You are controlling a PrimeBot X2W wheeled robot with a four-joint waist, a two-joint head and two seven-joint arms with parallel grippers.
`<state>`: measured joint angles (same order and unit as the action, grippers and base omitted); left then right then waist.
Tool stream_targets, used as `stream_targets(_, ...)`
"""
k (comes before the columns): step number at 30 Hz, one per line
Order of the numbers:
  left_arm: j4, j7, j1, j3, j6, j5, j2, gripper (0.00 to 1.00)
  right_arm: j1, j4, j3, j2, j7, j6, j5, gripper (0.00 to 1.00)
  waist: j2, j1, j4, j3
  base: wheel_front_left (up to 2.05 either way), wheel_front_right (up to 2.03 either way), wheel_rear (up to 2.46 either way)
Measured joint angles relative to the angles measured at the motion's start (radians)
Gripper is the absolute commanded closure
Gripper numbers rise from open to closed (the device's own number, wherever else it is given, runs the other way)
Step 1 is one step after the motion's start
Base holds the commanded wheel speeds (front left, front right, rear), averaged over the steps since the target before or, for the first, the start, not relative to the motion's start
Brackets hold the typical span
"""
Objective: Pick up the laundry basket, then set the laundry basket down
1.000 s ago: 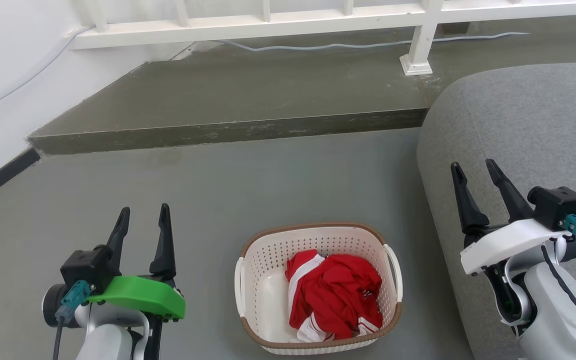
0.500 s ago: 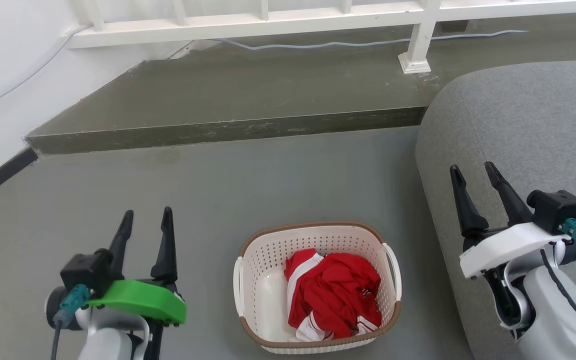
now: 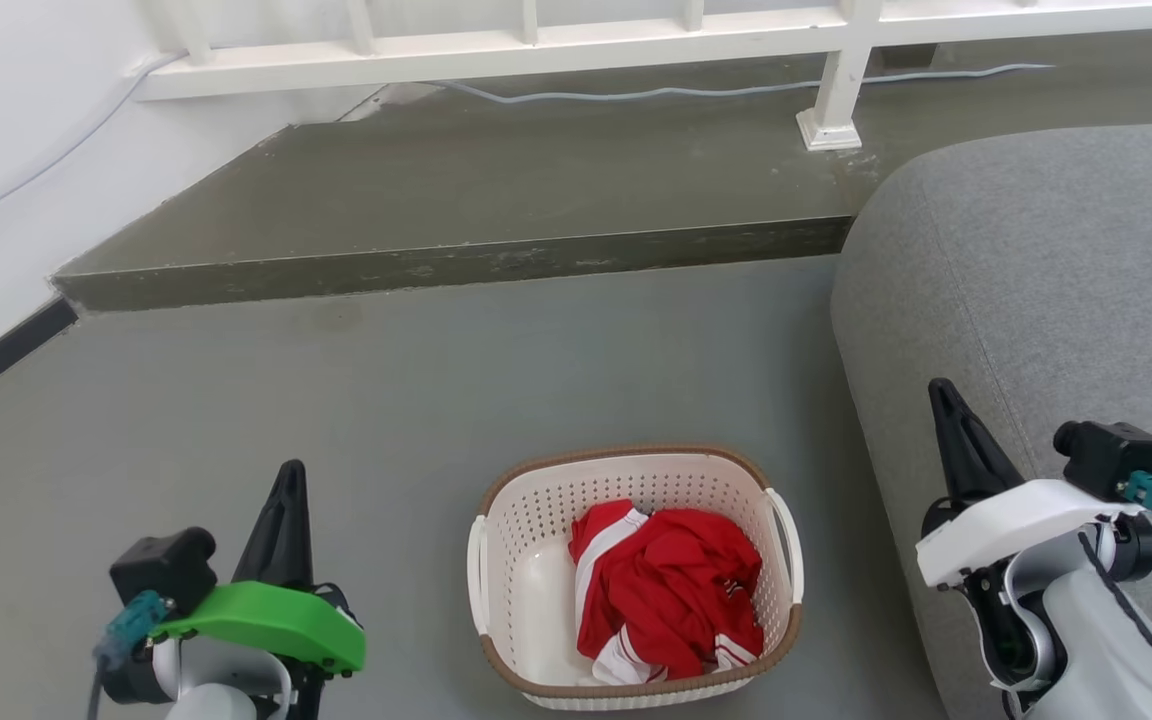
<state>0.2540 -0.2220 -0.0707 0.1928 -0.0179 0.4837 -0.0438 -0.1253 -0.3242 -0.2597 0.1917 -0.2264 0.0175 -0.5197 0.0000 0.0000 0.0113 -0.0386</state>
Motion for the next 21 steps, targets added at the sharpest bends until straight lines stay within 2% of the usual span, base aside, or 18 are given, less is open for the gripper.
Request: stream_targets(21,0.006,0.084,0.000,-0.063,-0.026,0.276,0.002,1.00,0.000,0.005,0.092,-0.035,0.084,0.025,-0.270,1.00,0.0000,0.0000,-0.003,0.009,0.00,0.00,0.00)
